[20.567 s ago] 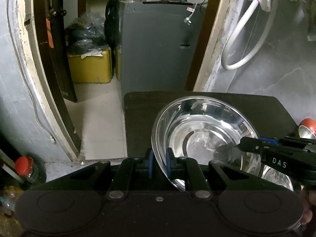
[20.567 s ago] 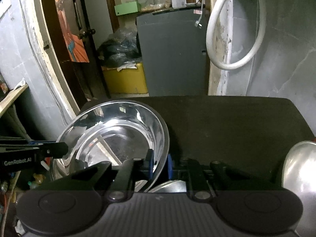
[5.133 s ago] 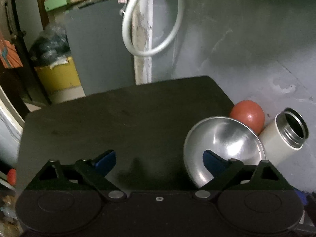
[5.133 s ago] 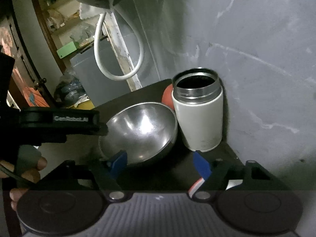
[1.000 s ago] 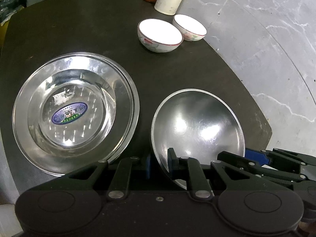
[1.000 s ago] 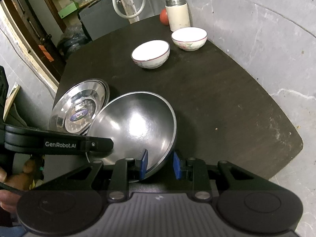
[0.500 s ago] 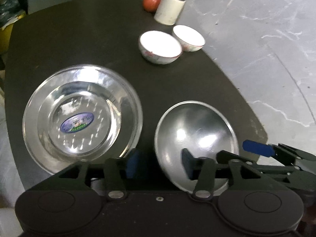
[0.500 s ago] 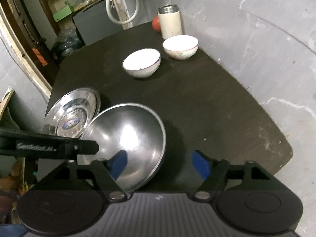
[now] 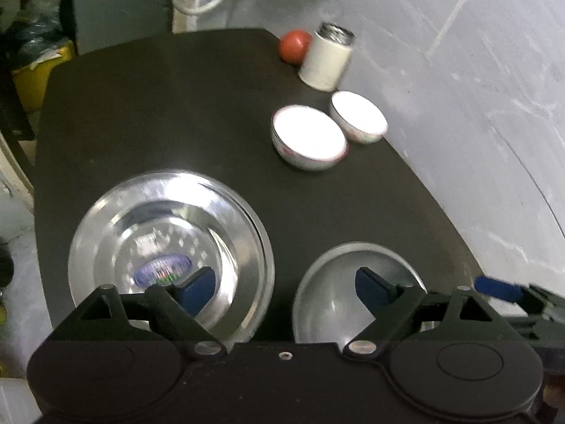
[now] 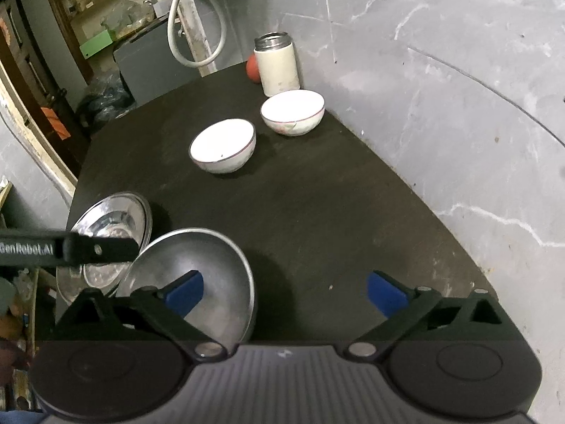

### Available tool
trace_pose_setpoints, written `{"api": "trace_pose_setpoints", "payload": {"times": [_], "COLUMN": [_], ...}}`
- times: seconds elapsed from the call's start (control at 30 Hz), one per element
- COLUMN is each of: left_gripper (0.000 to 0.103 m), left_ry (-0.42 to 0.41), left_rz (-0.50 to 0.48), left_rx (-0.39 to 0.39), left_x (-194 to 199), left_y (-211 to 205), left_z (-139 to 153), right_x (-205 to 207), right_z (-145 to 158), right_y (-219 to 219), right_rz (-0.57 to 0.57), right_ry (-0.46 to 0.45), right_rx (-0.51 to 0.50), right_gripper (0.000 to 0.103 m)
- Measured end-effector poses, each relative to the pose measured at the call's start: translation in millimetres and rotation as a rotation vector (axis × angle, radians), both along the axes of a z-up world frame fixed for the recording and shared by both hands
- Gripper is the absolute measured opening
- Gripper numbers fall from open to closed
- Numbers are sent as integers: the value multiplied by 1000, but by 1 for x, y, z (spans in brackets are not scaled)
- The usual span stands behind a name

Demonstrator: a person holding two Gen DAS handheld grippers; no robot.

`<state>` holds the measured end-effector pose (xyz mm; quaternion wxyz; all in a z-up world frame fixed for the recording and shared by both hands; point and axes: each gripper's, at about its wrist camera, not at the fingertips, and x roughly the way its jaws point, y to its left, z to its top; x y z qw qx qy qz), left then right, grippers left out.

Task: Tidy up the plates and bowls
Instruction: 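Open both grippers to release the steel bowl, then move both grippers to the red-rimmed white bowl and grip its rim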

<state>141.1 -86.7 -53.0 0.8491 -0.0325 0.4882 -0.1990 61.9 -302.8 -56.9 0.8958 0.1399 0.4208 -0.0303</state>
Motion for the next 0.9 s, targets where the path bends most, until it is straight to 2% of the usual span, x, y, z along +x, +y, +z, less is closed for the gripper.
{"api": "trace_pose_setpoints", "payload": {"times": [0.13, 0.23, 0.43, 0.67, 0.9], "left_gripper": [97, 98, 98, 101, 101], "left_ry": [-39, -85, -121, -134, -137], "left_rz": [61, 108, 141, 131, 72], "left_rx": [30, 62, 139, 183, 201], "left_x": [16, 29, 63, 110, 145], "left_y": [-1, -2, -8, -19, -38], "left_z": [4, 7, 6, 1, -9], "right_x": [12, 22, 45, 81, 118], "right_z": [-2, -6, -15, -18, -19], "right_y": [-3, -5, -4, -10, -18], "right_rz": [3, 22, 62, 82, 87], "right_ry": [1, 10, 9, -15, -45], "right_rx": [-12, -11, -11, 5, 15], "right_gripper": [103, 103, 103, 103, 103]}}
